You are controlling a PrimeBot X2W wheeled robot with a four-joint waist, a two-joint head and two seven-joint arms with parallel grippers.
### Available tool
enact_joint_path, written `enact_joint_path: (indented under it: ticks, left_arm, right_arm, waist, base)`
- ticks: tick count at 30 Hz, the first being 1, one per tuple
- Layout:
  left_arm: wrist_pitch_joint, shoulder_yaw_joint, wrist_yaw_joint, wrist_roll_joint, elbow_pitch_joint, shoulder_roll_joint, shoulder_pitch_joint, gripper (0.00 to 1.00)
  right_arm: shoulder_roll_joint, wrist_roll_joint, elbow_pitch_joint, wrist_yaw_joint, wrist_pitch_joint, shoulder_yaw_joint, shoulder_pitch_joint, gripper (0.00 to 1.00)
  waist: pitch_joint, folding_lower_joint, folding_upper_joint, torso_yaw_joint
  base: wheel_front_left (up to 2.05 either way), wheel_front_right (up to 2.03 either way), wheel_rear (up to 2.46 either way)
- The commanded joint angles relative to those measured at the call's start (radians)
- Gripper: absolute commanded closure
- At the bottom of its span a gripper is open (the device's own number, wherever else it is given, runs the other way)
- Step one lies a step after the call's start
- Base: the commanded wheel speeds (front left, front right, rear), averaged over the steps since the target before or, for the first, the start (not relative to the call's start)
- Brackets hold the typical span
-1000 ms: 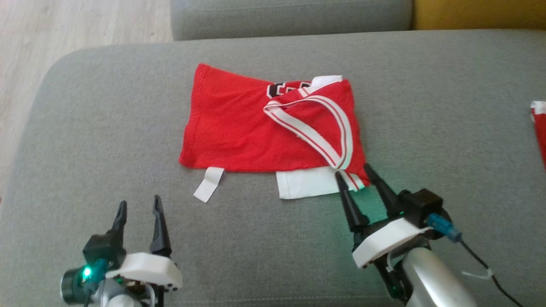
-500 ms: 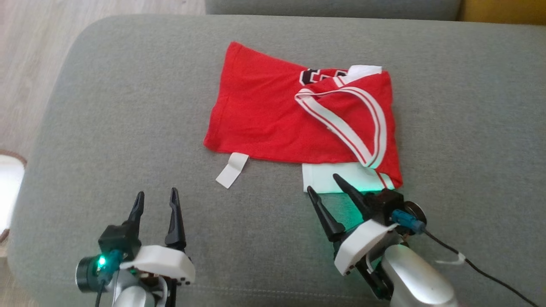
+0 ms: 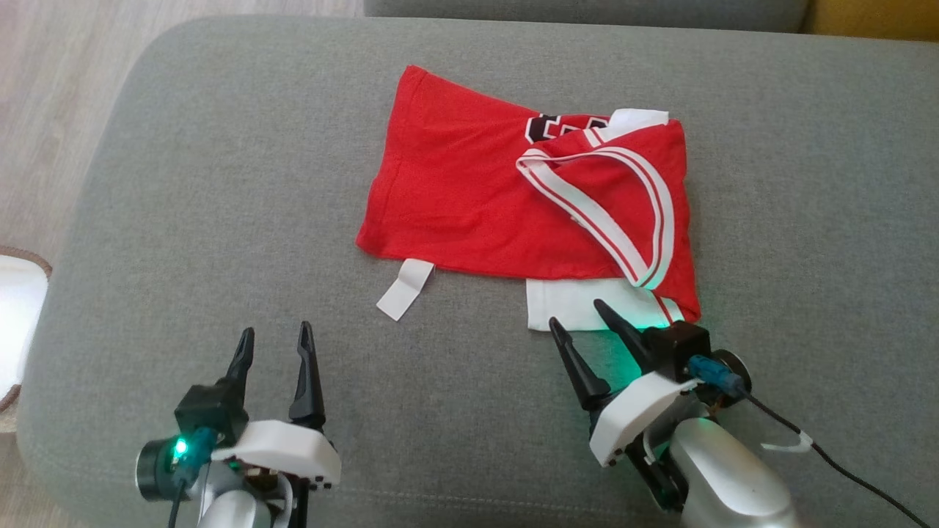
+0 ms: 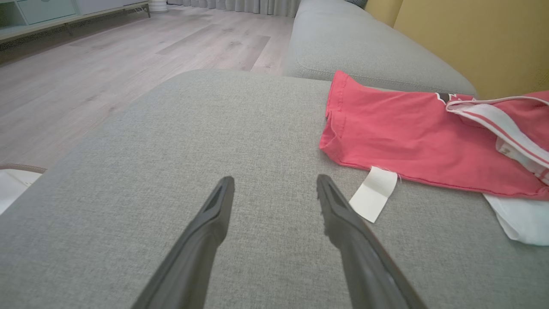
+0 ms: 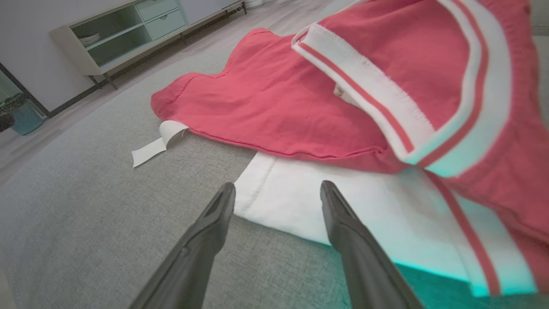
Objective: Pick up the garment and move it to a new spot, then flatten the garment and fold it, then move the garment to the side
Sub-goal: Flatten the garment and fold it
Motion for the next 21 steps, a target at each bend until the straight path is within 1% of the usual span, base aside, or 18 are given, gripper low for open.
enact_joint_path:
  ticks: [1,8,10,13,18,21]
  left_arm:
    - [-0.005,0.03,0.006,-0.007,-0.031,0.003,-0.039,0.0]
    - [-0.005,0.024,0.007,-0.014,-0.029,0.003,-0.048,0.0]
    - [-0.005,0.019,0.008,-0.017,-0.028,0.003,-0.049,0.0]
    - [-0.005,0.015,0.009,-0.019,-0.028,0.003,-0.051,0.0]
    - [-0.005,0.022,0.011,-0.019,-0.031,0.003,-0.049,0.0]
    - [-0.005,0.024,0.006,-0.019,-0.032,0.003,-0.049,0.0]
  right_arm:
    - [0.011,-0.003,-0.027,0.007,-0.007,0.005,-0.017,0.0]
    - [0.011,-0.015,-0.032,0.007,-0.007,0.022,-0.024,0.0]
    - [0.011,-0.009,-0.038,0.007,-0.007,0.009,-0.026,0.0]
    - [0.011,-0.015,-0.041,0.007,-0.007,-0.046,-0.023,0.0]
    - [0.011,-0.057,-0.059,0.007,-0.007,-0.161,0.004,0.0]
    - [0.011,-0.082,-0.092,0.007,-0.007,-0.2,0.03,0.0]
  waist:
    - [0.002,0.0,0.0,-0.003]
    - [0.005,0.0,0.0,-0.015]
    - [0.005,0.0,0.0,-0.015]
    - [0.005,0.0,0.0,-0.015]
    - [0.006,0.0,0.0,-0.025]
    - [0.008,0.0,0.0,-0.033]
  base:
    - [0.0,0.0,0.0]
    - [0.0,0.0,0.0]
    - [0.0,0.0,0.0]
    - [0.0,0.0,0.0]
    - [0.0,0.0,0.0]
    - [0.0,0.0,0.0]
